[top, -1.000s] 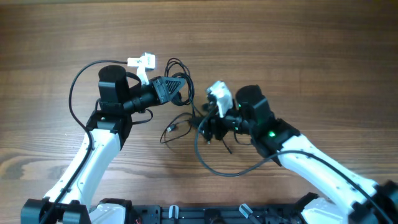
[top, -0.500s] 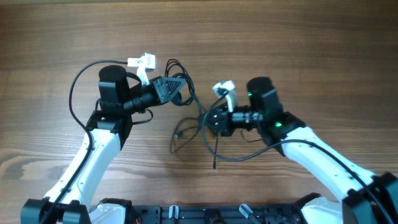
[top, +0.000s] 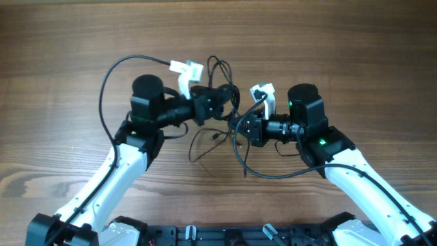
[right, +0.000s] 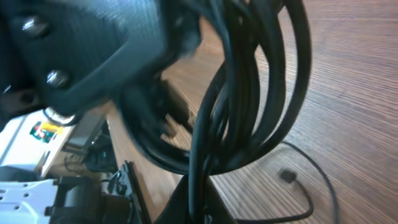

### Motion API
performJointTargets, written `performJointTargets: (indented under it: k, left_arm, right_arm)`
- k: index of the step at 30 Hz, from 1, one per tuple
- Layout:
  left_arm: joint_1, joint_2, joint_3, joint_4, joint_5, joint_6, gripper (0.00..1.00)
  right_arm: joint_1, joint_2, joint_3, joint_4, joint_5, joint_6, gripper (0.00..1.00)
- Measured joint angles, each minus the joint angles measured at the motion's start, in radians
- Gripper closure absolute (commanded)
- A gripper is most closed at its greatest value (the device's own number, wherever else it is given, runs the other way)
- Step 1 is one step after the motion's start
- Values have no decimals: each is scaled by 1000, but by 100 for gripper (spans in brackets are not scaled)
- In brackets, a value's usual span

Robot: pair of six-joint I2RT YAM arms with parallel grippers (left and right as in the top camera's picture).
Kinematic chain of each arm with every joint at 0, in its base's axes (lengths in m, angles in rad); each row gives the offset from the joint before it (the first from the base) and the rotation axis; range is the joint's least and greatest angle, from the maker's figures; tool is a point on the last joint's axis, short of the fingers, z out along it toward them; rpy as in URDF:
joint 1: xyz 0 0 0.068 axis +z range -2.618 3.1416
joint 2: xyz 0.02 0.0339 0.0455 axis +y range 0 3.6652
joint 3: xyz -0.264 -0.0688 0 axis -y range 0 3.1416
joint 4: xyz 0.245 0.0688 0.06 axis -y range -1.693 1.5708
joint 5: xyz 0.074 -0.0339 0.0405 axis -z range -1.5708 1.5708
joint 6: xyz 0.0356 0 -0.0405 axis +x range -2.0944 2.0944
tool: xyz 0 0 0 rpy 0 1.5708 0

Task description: Untangle cables

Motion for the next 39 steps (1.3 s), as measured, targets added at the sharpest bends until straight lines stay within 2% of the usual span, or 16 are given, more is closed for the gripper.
performJointTargets:
  k: [5,6,7,10,13,15,19,24,31,34,39]
  left_arm:
    - [-31,-3,7,-58,14,94,96]
    - [-32,-5,8,-96,18,115,96]
    - [-33,-5,10,-135,19,139,96]
    - [-33,-5,14,-195,29,167,96]
    - [-41,-5,11,-218,65,177,96]
    - [-45,-5,9,-227,87,178,96]
    - [-21,-5,9,-230,180,202,96]
    - [-15,-5,9,-230,343,223,96]
    - [-75,-5,9,-231,393,226,96]
    - [-90,-5,9,-229,396,226,96]
    - [-113,-4,6,-103,418,218,96]
  right_arm:
    - [-4,0,-5,-21,6,13,96]
    - [-11,0,-7,-22,2,21,94]
    - [-18,0,-9,-23,-5,27,88]
    - [-56,-6,-14,-24,-50,37,55]
    - [-125,-26,-12,-10,-145,34,15]
    - [-160,-32,-12,-14,-214,0,5]
    - [-259,-32,-12,-27,-265,-103,3]
    - [-269,-32,-11,68,-148,-186,3]
    - [-224,-32,-11,99,-97,-190,4]
    - [-224,-31,-11,98,-68,-190,9]
    - [-209,27,-10,78,59,-145,13]
